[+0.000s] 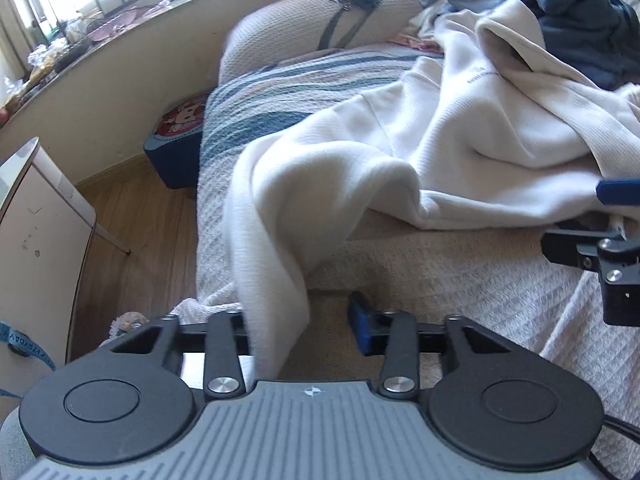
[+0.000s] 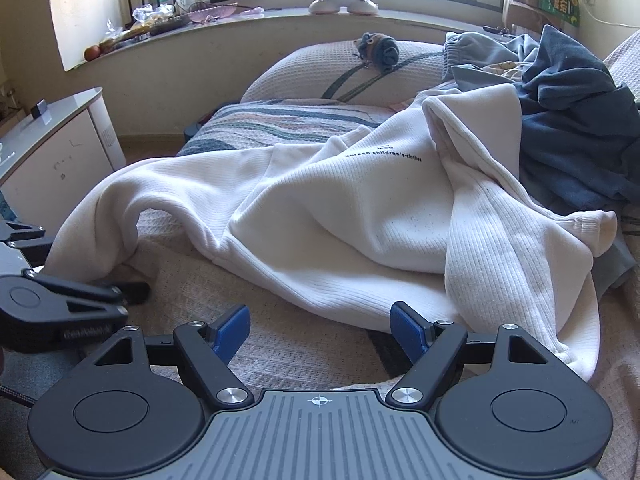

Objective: Fold clothes
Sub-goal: 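Move both grippers over the crumpled white sweatshirt, positioning near its edges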

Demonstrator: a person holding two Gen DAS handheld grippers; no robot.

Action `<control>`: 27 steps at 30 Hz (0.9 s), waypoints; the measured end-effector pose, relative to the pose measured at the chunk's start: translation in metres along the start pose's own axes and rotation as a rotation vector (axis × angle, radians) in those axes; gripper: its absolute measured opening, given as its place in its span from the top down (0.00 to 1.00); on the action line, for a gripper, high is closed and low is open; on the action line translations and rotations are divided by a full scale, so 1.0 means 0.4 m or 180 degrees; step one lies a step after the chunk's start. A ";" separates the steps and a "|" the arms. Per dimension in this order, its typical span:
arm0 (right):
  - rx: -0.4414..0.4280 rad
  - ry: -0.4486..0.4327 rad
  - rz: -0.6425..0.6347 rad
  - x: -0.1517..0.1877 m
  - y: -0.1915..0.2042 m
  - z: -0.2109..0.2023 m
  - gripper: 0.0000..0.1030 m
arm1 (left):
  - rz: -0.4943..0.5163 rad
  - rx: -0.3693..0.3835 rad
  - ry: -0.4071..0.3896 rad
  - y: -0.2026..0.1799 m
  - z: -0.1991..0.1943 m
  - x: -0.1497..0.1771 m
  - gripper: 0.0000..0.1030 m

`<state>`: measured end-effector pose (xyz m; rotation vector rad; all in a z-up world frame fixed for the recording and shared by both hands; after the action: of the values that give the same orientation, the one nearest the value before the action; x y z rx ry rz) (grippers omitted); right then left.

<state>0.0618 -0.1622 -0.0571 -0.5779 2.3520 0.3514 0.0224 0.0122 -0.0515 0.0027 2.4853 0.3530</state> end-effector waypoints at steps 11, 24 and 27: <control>-0.0033 -0.0007 0.0021 -0.004 -0.002 0.008 0.23 | -0.0283 0.0087 -0.0133 0.070 -0.014 -0.047 0.92; -0.0082 0.0019 0.0003 -0.004 0.003 0.022 0.23 | -0.0180 0.0136 -0.0081 0.043 -0.018 -0.040 0.73; -0.0102 0.0047 -0.0020 -0.008 0.007 0.031 0.23 | -0.0180 0.0125 0.0014 0.042 -0.019 -0.042 0.70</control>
<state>0.0692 -0.1538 -0.0637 -0.6048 2.3621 0.3838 0.0301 0.0251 -0.0316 -0.0521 2.4908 0.2807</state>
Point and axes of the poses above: each gripper's, at about its wrist camera, not at the fingertips, and z roughly the way its jaws point, y to its left, x to its underside, the point moved 4 cm from there along z, roughly the way its jaws point, and after that the axes turned 5 degrees about -x, right-handed, at the moved point
